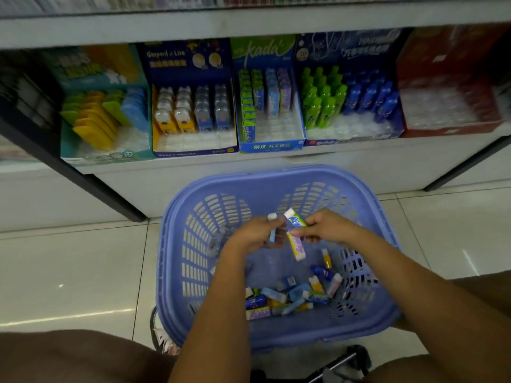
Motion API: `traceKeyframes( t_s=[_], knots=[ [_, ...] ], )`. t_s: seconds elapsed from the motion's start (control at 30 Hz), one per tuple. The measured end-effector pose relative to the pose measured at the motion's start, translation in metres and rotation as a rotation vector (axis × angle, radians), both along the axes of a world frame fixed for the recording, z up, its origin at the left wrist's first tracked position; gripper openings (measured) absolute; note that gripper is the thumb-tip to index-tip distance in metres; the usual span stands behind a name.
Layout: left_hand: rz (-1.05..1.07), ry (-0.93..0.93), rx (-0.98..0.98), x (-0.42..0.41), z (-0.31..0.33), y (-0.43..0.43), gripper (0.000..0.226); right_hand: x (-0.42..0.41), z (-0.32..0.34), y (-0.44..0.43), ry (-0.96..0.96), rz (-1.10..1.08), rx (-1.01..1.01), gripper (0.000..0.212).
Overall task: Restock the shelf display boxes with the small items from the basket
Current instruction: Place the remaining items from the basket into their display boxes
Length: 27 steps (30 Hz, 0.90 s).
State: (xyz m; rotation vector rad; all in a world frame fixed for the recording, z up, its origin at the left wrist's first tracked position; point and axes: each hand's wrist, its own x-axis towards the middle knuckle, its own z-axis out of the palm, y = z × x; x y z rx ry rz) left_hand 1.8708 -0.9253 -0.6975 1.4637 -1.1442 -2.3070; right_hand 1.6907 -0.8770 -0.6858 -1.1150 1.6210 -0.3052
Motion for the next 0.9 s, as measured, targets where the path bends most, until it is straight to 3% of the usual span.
traceKeyframes(
  t_s=[0.1,0.27,0.43,0.5,0.6,0.73,0.9],
  knots=[
    [-0.001,0.175,0.001,0.001,0.032,-0.007,0.022,0.008,0.024,-0.003,-0.203,-0.202,-0.088,0.018],
    [-0.088,0.197,-0.088,0.004,0.075,-0.012,0.022,0.026,0.060,-0.010,-0.404,-0.450,-0.252,0.018],
    [-0.018,0.133,-0.265,0.004,0.098,-0.013,0.016,0.038,0.088,-0.019,-0.444,-0.547,-0.373,0.027],
    [0.069,0.149,-0.278,0.006,0.106,-0.016,0.010,0.035,0.100,-0.027,-0.301,-0.510,-0.482,0.019],
    [0.210,0.190,-0.287,0.012,0.114,-0.023,0.008,0.025,0.120,-0.041,0.066,-0.401,-0.682,0.005],
    [0.305,0.228,-0.322,0.024,0.120,-0.032,0.009,0.019,0.154,-0.076,0.285,-0.322,-0.830,0.016],
    [0.393,0.238,-0.344,0.039,0.126,-0.040,0.012,0.028,0.182,-0.137,0.565,0.043,-0.880,0.024]
  ],
)
